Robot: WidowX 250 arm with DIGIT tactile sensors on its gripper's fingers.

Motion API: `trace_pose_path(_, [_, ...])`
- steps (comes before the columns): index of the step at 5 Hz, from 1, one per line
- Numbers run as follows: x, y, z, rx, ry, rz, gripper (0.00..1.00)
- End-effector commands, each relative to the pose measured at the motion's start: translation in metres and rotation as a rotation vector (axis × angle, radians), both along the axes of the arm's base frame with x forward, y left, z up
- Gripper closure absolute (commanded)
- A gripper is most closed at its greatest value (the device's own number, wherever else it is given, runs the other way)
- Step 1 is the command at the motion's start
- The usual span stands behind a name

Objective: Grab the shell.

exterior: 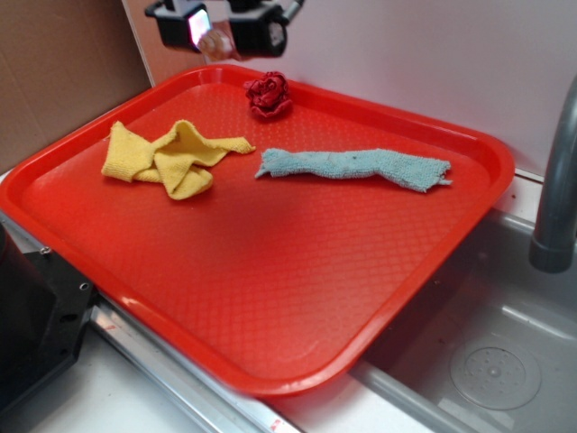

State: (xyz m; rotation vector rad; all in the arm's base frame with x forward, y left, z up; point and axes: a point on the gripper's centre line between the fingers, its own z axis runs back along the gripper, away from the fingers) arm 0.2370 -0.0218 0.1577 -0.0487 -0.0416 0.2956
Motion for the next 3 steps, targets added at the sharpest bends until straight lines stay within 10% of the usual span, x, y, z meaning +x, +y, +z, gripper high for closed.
trace_pose_path(1, [-0.047, 0.0, 0.023, 0.0, -0.073, -0.12, 1.0])
trace_pose_path(2, [-0.058, -0.007, 0.018, -0.004, -0.073, -0.143, 1.0])
trace_pose_path(3, [-0.05, 0.001, 0.017, 0.023, 0.006, -0.162, 0.01])
